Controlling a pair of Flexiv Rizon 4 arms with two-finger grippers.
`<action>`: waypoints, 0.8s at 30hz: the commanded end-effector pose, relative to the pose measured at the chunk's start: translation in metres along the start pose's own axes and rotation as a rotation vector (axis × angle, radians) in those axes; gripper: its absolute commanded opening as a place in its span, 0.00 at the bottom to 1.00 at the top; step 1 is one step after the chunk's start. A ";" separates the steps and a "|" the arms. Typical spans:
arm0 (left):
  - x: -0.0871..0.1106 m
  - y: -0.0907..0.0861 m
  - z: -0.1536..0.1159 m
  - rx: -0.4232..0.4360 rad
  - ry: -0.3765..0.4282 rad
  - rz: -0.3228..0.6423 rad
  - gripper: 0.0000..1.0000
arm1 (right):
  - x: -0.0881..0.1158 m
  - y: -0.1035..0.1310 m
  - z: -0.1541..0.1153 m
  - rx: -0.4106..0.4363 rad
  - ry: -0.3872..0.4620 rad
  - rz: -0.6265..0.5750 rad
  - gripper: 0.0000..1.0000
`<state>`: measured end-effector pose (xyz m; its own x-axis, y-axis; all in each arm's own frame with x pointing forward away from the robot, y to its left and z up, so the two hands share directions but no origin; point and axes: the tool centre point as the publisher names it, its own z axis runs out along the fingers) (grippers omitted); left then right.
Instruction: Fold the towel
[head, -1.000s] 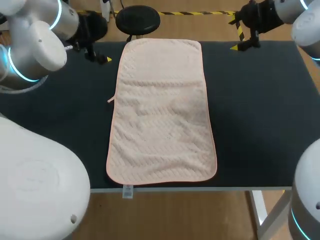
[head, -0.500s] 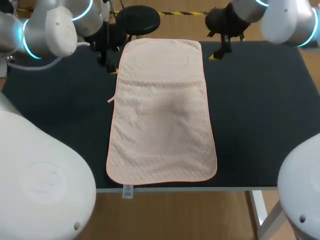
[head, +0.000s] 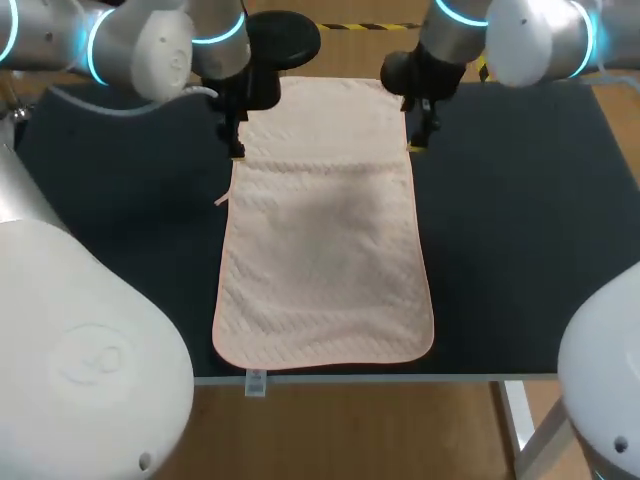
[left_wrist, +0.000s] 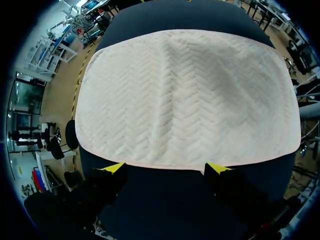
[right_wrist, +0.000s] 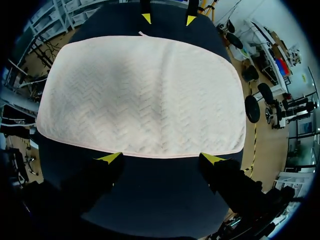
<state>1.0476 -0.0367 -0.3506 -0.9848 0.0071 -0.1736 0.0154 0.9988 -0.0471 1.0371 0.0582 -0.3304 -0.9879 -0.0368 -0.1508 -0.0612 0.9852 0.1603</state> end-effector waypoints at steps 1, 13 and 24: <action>0.001 -0.002 0.013 -0.036 -0.005 -0.023 1.00 | -0.005 0.006 0.019 0.043 0.033 0.009 1.00; 0.007 -0.003 0.037 0.027 -0.023 0.003 1.00 | 0.007 0.003 0.046 0.053 0.059 0.009 1.00; 0.015 -0.002 0.055 0.050 -0.003 -0.020 1.00 | 0.015 -0.007 0.069 0.072 0.103 0.004 1.00</action>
<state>1.0390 -0.0410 -0.4005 -0.9841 -0.0157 -0.1771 0.0010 0.9956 -0.0941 1.0276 0.0605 -0.3949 -0.9971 -0.0487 -0.0583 -0.0541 0.9941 0.0944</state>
